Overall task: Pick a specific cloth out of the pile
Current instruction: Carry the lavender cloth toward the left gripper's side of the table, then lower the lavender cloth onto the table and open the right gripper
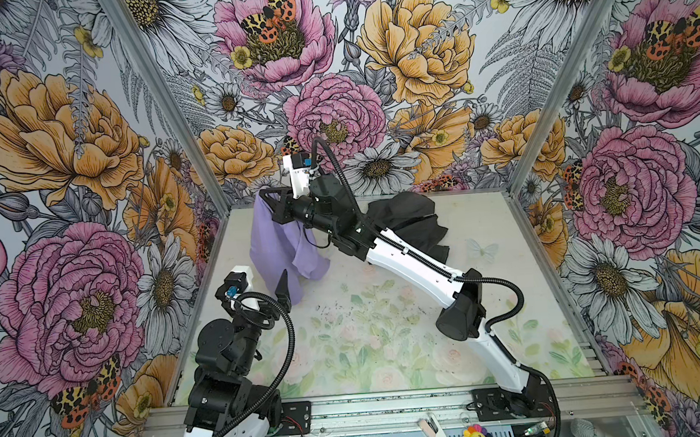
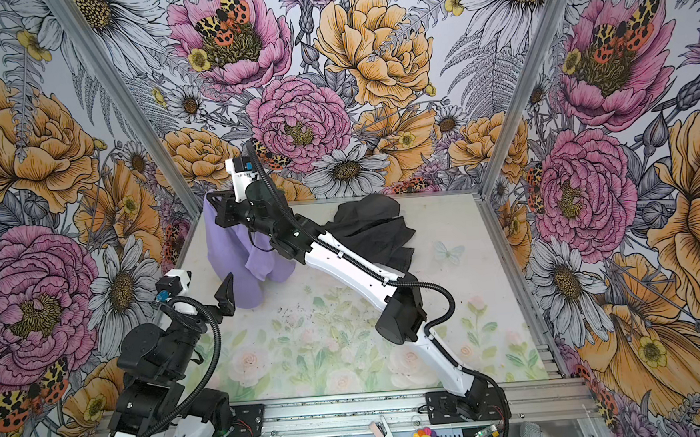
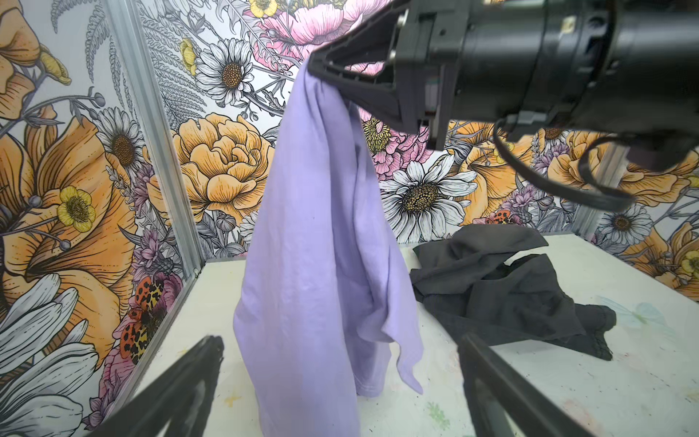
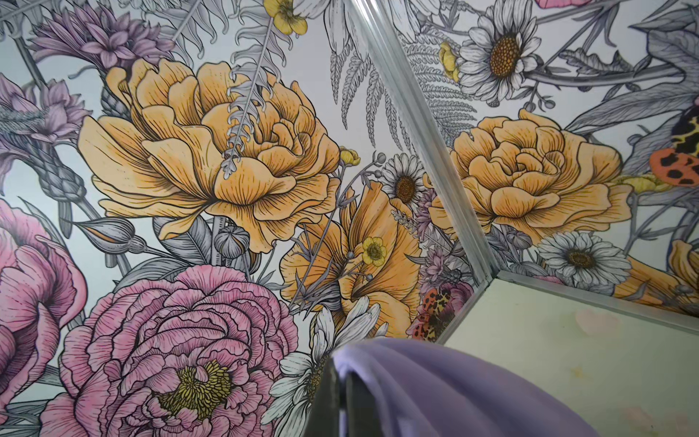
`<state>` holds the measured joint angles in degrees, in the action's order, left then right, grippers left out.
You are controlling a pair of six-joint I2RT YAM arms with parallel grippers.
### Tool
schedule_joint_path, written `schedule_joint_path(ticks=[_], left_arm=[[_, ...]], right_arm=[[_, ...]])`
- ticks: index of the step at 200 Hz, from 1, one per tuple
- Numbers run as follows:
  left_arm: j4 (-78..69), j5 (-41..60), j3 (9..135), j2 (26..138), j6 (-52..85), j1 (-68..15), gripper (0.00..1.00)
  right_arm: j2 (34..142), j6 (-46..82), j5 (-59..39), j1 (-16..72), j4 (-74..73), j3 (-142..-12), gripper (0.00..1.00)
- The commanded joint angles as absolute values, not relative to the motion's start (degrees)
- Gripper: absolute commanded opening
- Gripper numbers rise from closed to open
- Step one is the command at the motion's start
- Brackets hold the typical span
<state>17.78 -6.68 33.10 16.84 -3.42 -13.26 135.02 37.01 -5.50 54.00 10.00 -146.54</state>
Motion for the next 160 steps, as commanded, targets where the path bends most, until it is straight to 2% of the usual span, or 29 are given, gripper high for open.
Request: schedule_joint_path(ticks=[1, 160], left_arm=[[17.4, -8.1, 32.4, 16.4, -4.2, -12.9, 0.99], [17.5, -9.2, 32.3, 16.4, -4.3, -12.7, 0.99]], right_arm=[[136.5, 37.7, -3.8, 54.4, 8.8, -144.3, 0.0], [144.2, 45.7, -4.2, 51.3, 10.1, -119.9, 0.0]])
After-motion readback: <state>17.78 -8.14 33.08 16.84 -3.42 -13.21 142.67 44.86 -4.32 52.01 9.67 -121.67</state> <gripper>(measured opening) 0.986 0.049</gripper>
